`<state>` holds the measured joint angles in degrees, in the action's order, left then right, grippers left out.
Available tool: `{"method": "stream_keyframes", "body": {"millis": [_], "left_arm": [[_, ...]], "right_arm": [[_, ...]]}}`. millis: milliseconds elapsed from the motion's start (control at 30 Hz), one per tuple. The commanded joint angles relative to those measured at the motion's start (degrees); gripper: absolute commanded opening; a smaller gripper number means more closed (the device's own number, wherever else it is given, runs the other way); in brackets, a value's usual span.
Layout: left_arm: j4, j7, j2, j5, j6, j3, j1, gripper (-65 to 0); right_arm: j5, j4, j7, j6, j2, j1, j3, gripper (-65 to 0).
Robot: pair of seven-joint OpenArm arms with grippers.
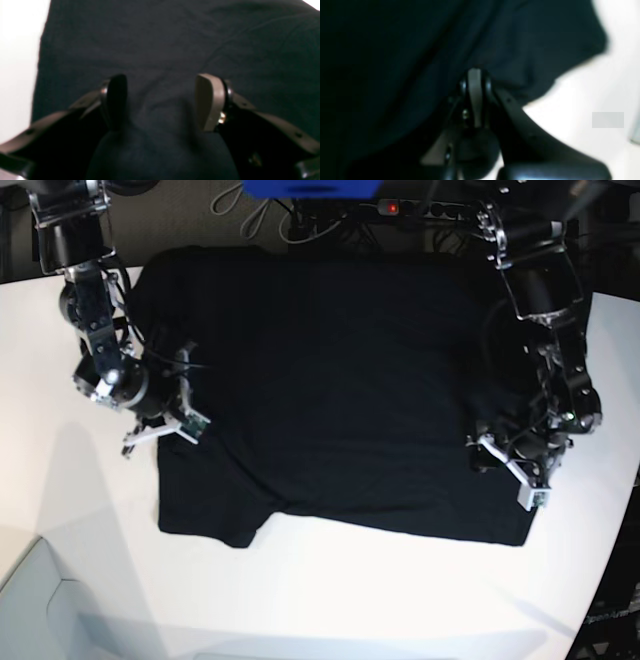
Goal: Layout the t-shirt on the table in an organized manner, then fold the t-shirt properly
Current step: 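Grasp the shirt sides with both grippers and stretch them apart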
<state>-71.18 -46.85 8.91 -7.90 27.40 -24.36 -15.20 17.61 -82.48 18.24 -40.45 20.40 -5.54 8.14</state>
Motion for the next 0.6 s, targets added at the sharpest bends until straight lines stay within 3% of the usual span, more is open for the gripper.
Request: {"method": "stream_keyframes", "body": {"millis": [0,100,300,567], "left_arm": [[-2.0,0.5,0.6,-0.7,0.2,-0.2,-1.6,-23.5],[-3.4,-2.6,0.5,-0.8,0.5,-0.5,-1.6,-23.5],[-9.5,-8.0,1.1,-0.7,0.5,-0.5,0.8,-23.5],[-16.7,-10.5,2.7,-0.2,0.5,-0.5,10.1,-23.5]], "right_arm": [[-0.5,-1.3,-0.5,0.4,-0.1,-1.2,-1.6,-65.0],[-0.5,-1.3,-0.6,0.4,-1.1,-1.9,-5.1,-65.0],[-0.5,4.1,-0.8,0.4,-1.6,-2.9,-4.9,-65.0],[-0.5,27.2,-1.4,0.4,-3.8,-16.7,-5.2,-65.0]]}}
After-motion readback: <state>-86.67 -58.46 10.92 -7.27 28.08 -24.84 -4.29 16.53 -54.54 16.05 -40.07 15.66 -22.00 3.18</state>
